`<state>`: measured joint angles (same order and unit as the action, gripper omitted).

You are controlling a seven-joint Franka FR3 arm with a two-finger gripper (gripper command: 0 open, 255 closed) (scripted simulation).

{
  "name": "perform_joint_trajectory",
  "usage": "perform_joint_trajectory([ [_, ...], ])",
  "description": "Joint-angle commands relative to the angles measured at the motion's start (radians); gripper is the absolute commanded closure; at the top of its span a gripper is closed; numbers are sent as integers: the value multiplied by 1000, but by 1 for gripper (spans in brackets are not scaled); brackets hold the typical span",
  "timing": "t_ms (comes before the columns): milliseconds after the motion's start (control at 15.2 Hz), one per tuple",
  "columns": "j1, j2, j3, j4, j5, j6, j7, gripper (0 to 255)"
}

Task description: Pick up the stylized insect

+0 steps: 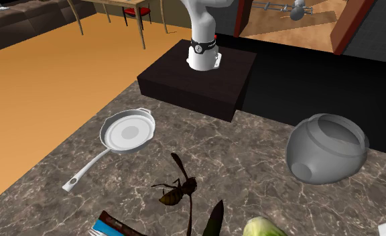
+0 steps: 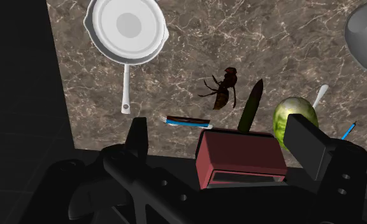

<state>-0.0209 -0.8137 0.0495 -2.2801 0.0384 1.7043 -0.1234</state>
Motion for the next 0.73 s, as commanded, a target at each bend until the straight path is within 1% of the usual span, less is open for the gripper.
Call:
perform_joint_trajectory([
  [0,0,0,0,0,0,0,0,0],
  [330,17,64,-34,-114,38,181,-44,0],
  [660,43,168,-68,-193,88,366,-101,0],
])
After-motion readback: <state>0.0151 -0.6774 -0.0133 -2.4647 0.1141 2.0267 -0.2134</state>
